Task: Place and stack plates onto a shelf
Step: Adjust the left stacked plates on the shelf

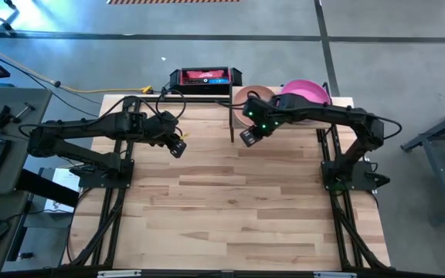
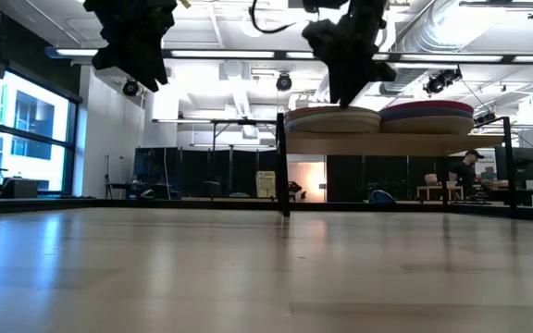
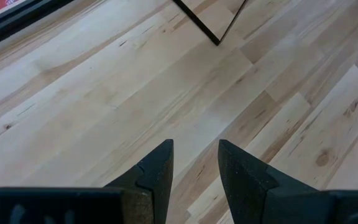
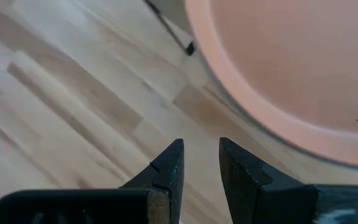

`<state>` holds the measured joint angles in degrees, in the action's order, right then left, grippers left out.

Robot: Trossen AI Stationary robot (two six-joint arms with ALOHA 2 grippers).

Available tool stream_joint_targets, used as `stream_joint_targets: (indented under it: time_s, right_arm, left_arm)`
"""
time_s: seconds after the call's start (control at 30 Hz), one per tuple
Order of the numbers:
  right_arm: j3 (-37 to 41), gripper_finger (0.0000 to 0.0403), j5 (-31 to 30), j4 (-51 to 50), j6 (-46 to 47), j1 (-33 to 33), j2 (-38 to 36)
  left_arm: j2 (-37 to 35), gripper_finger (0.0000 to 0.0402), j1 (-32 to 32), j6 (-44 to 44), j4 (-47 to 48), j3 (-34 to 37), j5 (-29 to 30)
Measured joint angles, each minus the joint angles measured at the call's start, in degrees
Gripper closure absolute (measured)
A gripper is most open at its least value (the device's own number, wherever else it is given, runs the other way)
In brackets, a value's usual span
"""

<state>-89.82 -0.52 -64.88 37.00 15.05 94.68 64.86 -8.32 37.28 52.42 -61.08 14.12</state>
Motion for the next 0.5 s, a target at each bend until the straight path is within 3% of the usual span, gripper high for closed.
stream_joint_targets:
  time_s: [0.5]
  right_arm:
    - [0.0, 0.0322, -2.5, 1.7, -2.0, 3.2, 3.2]
  left_arm:
    - [0.0, 0.0286, 0.0, -0.5, 0.0, 0.0, 0.0]
